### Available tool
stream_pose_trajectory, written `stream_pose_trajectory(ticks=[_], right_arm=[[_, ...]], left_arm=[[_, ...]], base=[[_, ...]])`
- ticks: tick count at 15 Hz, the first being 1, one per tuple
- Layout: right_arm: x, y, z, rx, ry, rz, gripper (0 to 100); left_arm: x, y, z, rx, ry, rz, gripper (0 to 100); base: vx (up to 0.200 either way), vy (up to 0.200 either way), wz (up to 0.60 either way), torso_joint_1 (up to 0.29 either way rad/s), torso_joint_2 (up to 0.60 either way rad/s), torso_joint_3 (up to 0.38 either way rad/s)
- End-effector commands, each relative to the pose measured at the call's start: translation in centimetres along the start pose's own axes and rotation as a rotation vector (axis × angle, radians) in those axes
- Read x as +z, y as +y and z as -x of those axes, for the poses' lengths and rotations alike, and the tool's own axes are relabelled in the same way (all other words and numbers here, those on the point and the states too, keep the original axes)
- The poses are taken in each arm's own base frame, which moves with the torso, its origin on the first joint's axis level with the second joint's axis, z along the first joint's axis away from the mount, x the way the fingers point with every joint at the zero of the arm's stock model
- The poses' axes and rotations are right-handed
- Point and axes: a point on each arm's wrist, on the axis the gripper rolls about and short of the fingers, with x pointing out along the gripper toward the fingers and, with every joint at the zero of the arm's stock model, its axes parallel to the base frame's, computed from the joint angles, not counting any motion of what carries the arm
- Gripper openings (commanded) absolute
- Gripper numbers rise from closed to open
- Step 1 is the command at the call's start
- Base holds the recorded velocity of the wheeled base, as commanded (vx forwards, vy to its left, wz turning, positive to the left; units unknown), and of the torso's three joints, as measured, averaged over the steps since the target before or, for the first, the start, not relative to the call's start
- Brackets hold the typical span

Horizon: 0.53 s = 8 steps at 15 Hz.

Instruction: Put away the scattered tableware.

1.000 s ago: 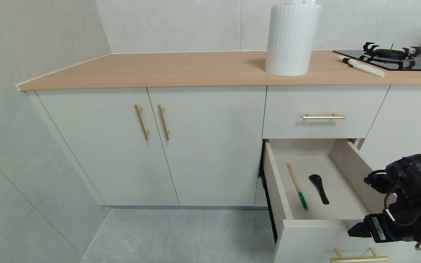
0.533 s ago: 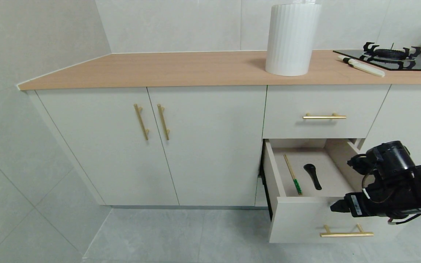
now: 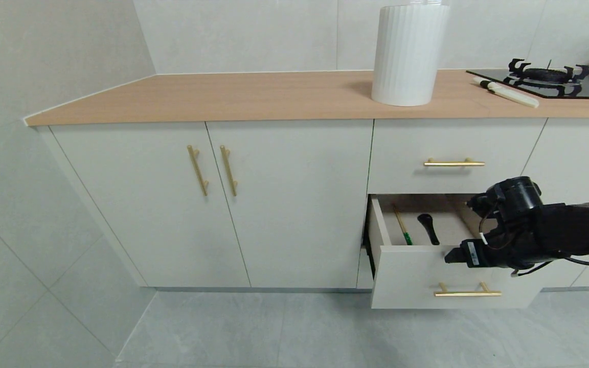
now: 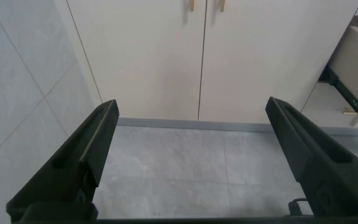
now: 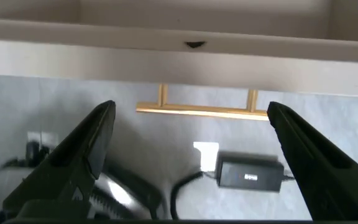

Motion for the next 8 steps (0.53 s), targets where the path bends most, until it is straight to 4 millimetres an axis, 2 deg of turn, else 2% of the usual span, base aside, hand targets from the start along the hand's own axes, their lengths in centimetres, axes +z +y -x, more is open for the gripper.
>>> stream_pose_trajectory(ticks=[1, 6, 8], right_arm=[[1.6, -0.7, -2.4, -0.017, -0.012, -0.009, 100], [4.2, -1.9, -6.6, -0.04, -0.07, -0.004, 100], [4.6, -2.1, -7.3, -0.042, -0.114, -0.012, 100]], left_arm=[[0.0, 0.0, 0.0, 0.001, 0.001, 0.0, 100], [0.0, 0.0, 0.0, 0.001, 0.002, 0.0, 100], [0.0, 0.0, 0.0, 0.001, 0.002, 0.0, 100]], base=[[0.0, 0.0, 0.0, 0.0, 0.0, 0.0], [0.0, 0.0, 0.0, 0.0, 0.0, 0.0], [0.0, 0.0, 0.0, 0.0, 0.0, 0.0]])
